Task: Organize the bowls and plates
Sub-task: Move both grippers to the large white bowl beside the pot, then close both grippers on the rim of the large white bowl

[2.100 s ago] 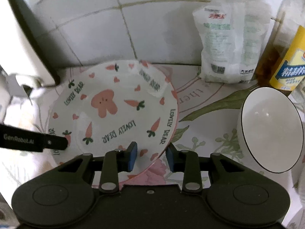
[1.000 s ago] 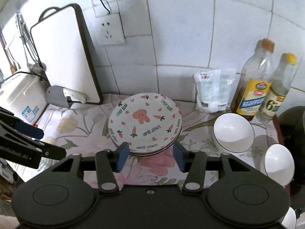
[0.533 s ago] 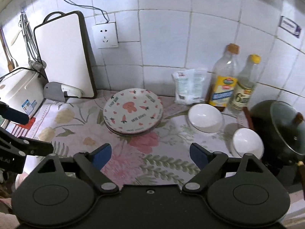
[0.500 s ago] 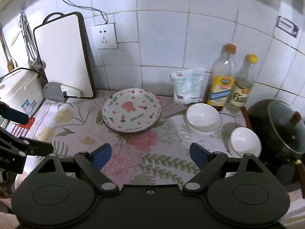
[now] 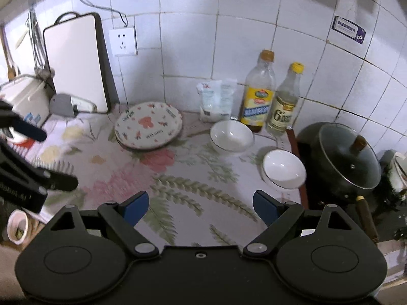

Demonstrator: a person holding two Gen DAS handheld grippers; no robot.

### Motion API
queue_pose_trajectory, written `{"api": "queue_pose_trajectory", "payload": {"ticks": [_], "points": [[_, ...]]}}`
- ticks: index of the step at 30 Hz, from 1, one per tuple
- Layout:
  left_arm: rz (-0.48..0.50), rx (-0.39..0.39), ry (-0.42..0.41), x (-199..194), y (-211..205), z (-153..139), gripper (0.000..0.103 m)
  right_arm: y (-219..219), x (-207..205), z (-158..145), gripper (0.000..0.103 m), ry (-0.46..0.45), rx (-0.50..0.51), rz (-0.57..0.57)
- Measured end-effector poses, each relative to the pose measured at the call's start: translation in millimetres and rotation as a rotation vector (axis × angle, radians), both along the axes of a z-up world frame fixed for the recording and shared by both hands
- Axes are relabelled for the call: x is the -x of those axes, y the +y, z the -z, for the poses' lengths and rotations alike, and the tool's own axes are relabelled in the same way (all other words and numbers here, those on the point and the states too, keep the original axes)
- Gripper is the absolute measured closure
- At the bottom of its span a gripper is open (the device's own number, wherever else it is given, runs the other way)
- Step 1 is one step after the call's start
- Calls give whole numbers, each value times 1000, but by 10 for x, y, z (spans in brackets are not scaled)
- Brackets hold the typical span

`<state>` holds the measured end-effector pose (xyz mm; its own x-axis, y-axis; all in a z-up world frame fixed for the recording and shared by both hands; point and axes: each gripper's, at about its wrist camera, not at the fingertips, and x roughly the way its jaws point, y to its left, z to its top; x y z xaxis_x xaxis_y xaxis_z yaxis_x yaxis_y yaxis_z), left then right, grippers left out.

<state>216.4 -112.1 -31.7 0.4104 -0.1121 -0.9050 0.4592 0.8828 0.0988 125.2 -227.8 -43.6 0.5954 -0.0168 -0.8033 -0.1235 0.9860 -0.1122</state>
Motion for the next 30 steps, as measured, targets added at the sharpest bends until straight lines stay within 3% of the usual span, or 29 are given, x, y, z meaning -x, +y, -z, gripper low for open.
{"api": "queue_pose_trajectory", "payload": {"ticks": [8,15,22,30], "points": [[7,27,28,5,-497,157,11,-658,176,243,11,13,-23,-31],[-13,131,81,-128,-894,389,11,-1165,274,615,11,-69,-4,-55],[20,237,94,-213,-1381,741,11,-1539,329,1080,11,-117,88,-79],[46,263,120,-363,-1872,1247,14,-1910,224,1538,11,-65,-2,-32]]}}
